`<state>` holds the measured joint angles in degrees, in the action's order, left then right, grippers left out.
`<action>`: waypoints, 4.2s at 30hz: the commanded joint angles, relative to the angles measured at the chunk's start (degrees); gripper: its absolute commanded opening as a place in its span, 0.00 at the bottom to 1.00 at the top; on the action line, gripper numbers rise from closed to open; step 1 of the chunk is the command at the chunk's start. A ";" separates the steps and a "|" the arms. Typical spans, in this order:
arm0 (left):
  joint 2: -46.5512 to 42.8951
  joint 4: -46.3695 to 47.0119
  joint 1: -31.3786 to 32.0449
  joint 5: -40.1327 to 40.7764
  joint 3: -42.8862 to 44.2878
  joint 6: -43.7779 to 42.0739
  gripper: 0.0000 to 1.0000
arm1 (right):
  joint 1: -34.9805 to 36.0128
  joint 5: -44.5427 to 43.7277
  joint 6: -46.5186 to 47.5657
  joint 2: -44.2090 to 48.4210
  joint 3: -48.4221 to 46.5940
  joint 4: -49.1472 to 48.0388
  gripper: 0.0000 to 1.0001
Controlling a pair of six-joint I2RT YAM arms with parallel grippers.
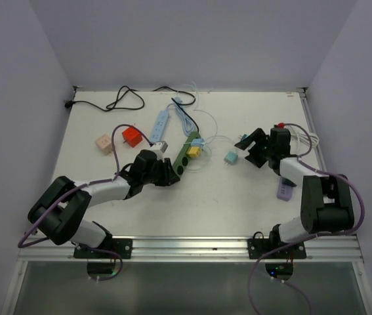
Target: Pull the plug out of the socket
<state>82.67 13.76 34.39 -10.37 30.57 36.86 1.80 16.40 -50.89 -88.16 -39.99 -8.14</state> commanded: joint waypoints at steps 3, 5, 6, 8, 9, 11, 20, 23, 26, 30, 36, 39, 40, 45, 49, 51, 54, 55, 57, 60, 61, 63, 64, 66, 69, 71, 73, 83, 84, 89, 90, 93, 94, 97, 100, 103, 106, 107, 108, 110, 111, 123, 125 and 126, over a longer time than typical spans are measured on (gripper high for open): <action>0.38 3.64 -0.55 -1.67 2.39 0.67 0.00 | 0.48 2.93 3.17 12.99 -2.65 9.79 0.78; 0.64 3.91 -0.47 -1.84 2.48 0.84 0.00 | 1.01 3.98 2.47 17.13 -1.94 10.07 0.78; 0.73 3.99 -0.47 -2.11 2.48 0.84 0.00 | 2.31 5.12 2.03 18.01 -1.85 9.90 0.78; 0.91 4.17 -0.38 -2.37 2.66 1.02 0.00 | 4.43 6.01 0.80 18.90 -1.85 9.37 0.77; 1.00 4.17 -0.38 -2.63 2.74 0.93 0.00 | 7.31 6.10 0.27 18.82 -2.11 8.94 0.78; 1.17 4.26 -0.38 -2.81 2.83 1.11 0.00 | 10.66 5.40 -1.57 17.59 -2.29 7.45 0.78; 1.17 3.99 -0.20 -2.90 2.57 1.28 0.00 | 23.68 0.21 -5.88 5.99 -6.15 -0.28 0.77; 1.09 3.91 -0.11 -2.99 2.57 1.11 0.00 | 24.56 -0.32 -6.67 2.12 -7.73 -1.52 0.75; 0.91 3.82 -0.20 -2.90 2.22 0.84 0.00 | 24.83 -0.41 -7.20 -1.65 -9.40 -3.27 0.74; 0.56 4.26 -0.20 -3.25 1.34 1.02 0.00 | 24.92 -1.64 -7.64 -5.00 -11.51 -3.81 0.73; 0.29 4.61 -0.20 -3.69 0.90 1.11 0.00 | 25.35 -2.08 -8.87 -10.54 -14.42 -4.78 0.68; 0.03 4.79 -0.20 -3.87 0.64 1.11 0.00 | 25.97 -2.52 -9.22 -12.03 -14.50 -5.57 0.63; -0.06 4.87 -0.20 -3.87 0.55 1.11 0.00 | 26.06 -2.86 -9.48 -12.30 -14.42 -5.92 0.58; -0.23 4.87 -0.11 -3.08 -0.07 0.14 0.00 | 26.67 -4.45 -9.84 -11.51 -14.33 -5.92 0.26; -1.81 -2.04 3.20 7.70 2.21 -3.54 0.00 | 27.20 -6.12 -8.88 -9.05 -15.73 -3.03 0.08; -2.17 -4.43 5.67 15.71 4.05 -5.39 0.00 | 27.64 -7.44 -8.00 -8.00 -16.26 -0.74 0.01; -1.38 -8.82 9.46 22.75 6.43 -6.88 0.00 | 27.90 -8.05 -7.73 -6.24 -16.26 0.32 0.00; -0.59 -9.53 10.51 23.89 6.87 -7.24 0.00 | 27.99 -8.14 -7.64 -5.80 -16.00 0.41 0.00; 0.29 -11.29 11.31 27.32 8.36 -7.85 0.00 | 27.99 -8.05 -7.73 -5.45 -15.82 0.41 0.00; 1.52 -12.18 11.93 26.90 8.72 -7.42 0.00 | 27.99 -7.79 -7.55 -5.79 -15.56 0.32 0.00; 1.53 -11.65 11.93 26.02 8.55 -7.07 0.00 | 27.99 -7.79 -7.55 -5.80 -15.12 0.15 0.00; 1.44 -8.86 11.66 21.20 7.32 -5.15 0.00 | 27.99 -8.05 -7.64 -5.62 -14.60 -0.56 0.00; 1.18 -7.45 10.62 15.44 6.70 -4.18 0.00 | 27.99 -8.05 -7.64 -5.62 -13.81 -1.69 0.00; 1.00 -1.06 8.34 8.12 3.37 -0.05 0.00 | 27.99 -8.32 -7.64 -5.09 -12.84 -2.93 0.00; 0.65 6.86 0.79 -3.23 -1.73 5.56 0.00 | 27.99 -8.58 -7.12 -4.48 -10.82 -5.57 0.00; 0.12 9.08 -1.34 -7.02 -3.84 7.77 0.00 | 27.90 -9.11 -6.50 -3.95 -10.20 -5.74 0.00; -0.67 11.02 -3.10 -9.30 -4.55 9.10 0.00 | 27.99 -9.46 -6.32 -3.77 -9.76 -5.92 0.00; 2.84 22.09 -7.58 -19.15 -9.38 18.50 0.00 | 27.90 -10.95 -5.97 -2.63 -7.04 -6.80 0.00; 3.54 23.32 -8.02 -19.68 -9.47 19.12 0.00 | 27.90 -11.04 -5.88 -2.46 -6.86 -6.89 0.00; 3.55 23.68 -8.29 -20.04 -9.74 19.91 0.00 | 27.90 -11.22 -5.71 -1.75 -6.42 -7.24 0.00; 3.46 23.94 -8.46 -20.30 -9.74 19.92 0.00 | 27.90 -11.31 -5.62 -1.67 -6.51 -7.24 0.00; 3.28 23.95 -8.81 -20.57 -9.56 19.65 0.00 | 27.90 -11.13 -5.71 -1.58 -6.51 -7.24 0.00; 3.02 23.60 -8.82 -19.87 -9.39 19.22 0.00 | 27.82 -10.96 -5.71 -1.58 -6.51 -7.24 0.00; 1.18 19.22 -8.82 -15.67 -8.25 15.80 0.00 | 27.90 -10.78 -5.97 -1.49 -6.77 -6.45 0.00; -2.77 11.75 -8.03 -7.69 -5.97 10.35 0.00 | 27.90 -9.64 -6.06 -2.28 -8.43 -4.61 0.00; -6.11 2.17 -4.52 3.38 -1.67 4.11 0.00 | 27.82 -8.58 -6.06 -2.89 -9.93 -3.55 0.00; -6.47 -1.45 -1.00 7.81 1.32 1.38 0.00 | 27.82 -8.49 -6.06 -2.98 -10.55 -2.94 0.00; -6.12 -3.11 0.31 9.04 2.21 0.59 0.00 | 27.82 -8.49 -6.23 -2.98 -10.64 -2.58 0.00; -5.43 -3.91 1.02 10.10 3.00 0.23 0.00 | 27.90 -8.58 -6.24 -2.98 -10.81 -2.32 0.00; -4.63 -4.70 2.69 12.04 4.50 -0.47 0.00 | 27.90 -8.49 -6.32 -2.81 -10.81 -2.23 0.00; -4.02 -4.79 2.87 12.13 4.59 -0.65 0.00 | 27.82 -8.58 -6.41 -2.72 -10.73 -2.14 0.00; -1.20 -4.54 3.05 11.17 3.63 -0.30 0.00 | 27.82 -9.81 -6.41 -1.40 -10.11 -2.05 0.00; -0.06 -1.30 2.18 6.78 2.66 1.80 0.00 | 27.90 -9.81 -6.41 -0.96 -8.97 -4.68 0.00; 0.38 -0.06 1.65 5.03 1.61 2.68 0.00 | 27.82 -9.81 -6.41 -0.35 -7.58 -6.08 0.00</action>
<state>81.49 9.26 38.33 -5.39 33.23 37.45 29.71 7.27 -60.18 -92.47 -48.84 -10.63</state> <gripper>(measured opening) 0.372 0.352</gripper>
